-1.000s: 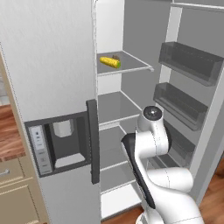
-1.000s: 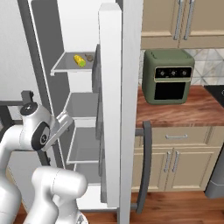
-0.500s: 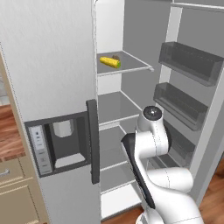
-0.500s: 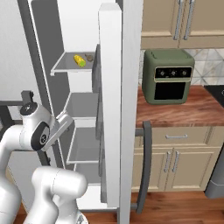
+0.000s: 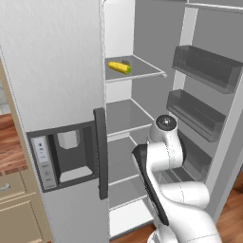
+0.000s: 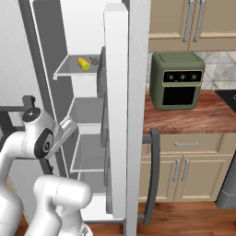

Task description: Retrieve the bottle and the shaker from the cabinet and place them next to the mixing bowl on the counter. Then add garlic from the fridge to the mixing bowl.

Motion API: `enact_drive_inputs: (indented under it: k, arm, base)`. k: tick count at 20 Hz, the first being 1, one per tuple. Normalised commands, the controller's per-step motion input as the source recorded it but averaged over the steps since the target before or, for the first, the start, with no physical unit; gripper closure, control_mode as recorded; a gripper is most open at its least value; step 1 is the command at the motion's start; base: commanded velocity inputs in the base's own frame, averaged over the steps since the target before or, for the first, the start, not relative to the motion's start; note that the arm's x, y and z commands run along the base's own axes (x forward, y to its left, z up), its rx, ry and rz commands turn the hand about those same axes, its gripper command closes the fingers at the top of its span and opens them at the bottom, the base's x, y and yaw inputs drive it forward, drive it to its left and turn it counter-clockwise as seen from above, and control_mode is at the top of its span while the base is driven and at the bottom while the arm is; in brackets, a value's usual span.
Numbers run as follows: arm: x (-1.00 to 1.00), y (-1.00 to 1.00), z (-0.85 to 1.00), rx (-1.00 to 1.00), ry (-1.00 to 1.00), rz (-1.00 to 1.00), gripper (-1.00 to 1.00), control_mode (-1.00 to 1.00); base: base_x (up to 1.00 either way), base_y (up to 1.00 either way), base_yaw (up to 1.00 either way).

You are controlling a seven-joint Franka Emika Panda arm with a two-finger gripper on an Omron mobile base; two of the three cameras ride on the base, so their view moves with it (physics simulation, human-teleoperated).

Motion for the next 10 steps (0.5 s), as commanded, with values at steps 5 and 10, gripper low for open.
enact_drive_inputs:
  k: [5,10]
  arm:
    - [0.09,-0.11,0.37,-0.02,-0.08,0.16,-1.00,-1.00]
    - [0.04,-0.03,0.91,-0.02,-0.02,0.03,-1.00,-1.00]
  base:
    - [0.00,0.00,0.00]
    - [0.00,0.00,0.00]
